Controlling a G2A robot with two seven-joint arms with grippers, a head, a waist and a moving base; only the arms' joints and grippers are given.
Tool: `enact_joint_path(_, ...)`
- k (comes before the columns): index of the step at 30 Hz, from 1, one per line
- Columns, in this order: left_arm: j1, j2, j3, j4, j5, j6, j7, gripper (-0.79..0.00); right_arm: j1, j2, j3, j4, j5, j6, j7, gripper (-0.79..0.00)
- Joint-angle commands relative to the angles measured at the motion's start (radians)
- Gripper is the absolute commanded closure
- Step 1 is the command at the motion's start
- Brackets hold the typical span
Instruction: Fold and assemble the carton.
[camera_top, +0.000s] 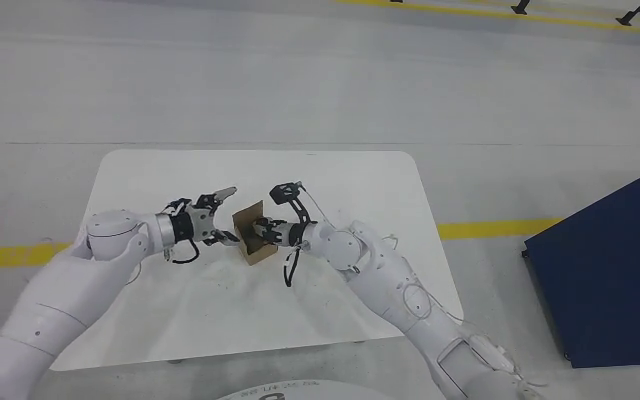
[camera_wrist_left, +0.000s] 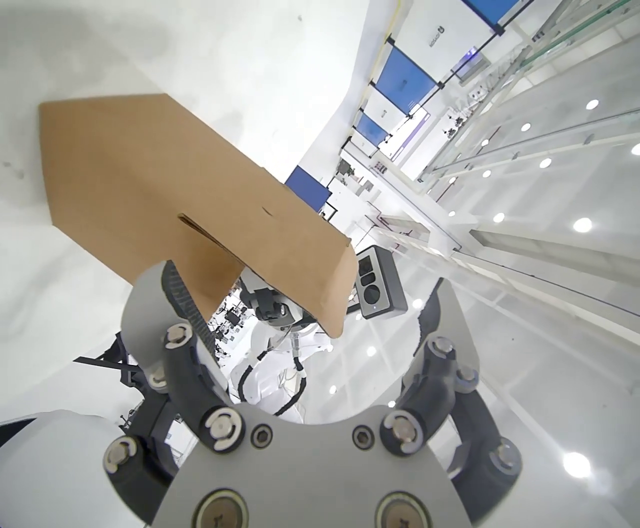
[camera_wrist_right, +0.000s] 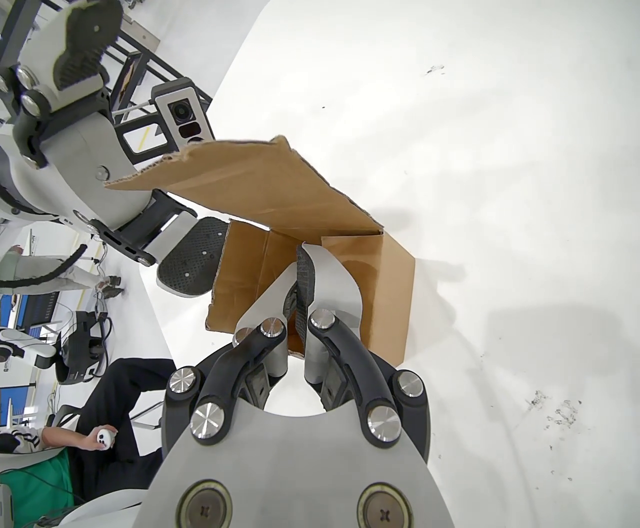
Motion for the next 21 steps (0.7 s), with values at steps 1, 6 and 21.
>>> enact_joint_path(1, -0.003, -0.010, 0.002, 0.023, -0.045, -0.019, -0.028, -0.785, 0.000, 0.000, 0.000, 0.000, -0.001, -0.002, 0.001, 0.000)
enact_joint_path(6, -0.015, -0.028, 0.002, 0.080, -0.093, -0.066, -0.067, -0.785, -0.001, -0.001, 0.001, 0.001, -0.005, -0.002, 0.003, 0.000)
enact_joint_path(21, -0.064, -0.074, 0.067, 0.130, 0.007, -0.058, 0.012, -0.785, -0.003, -0.002, 0.003, -0.001, -0.012, 0.000, 0.011, 0.000)
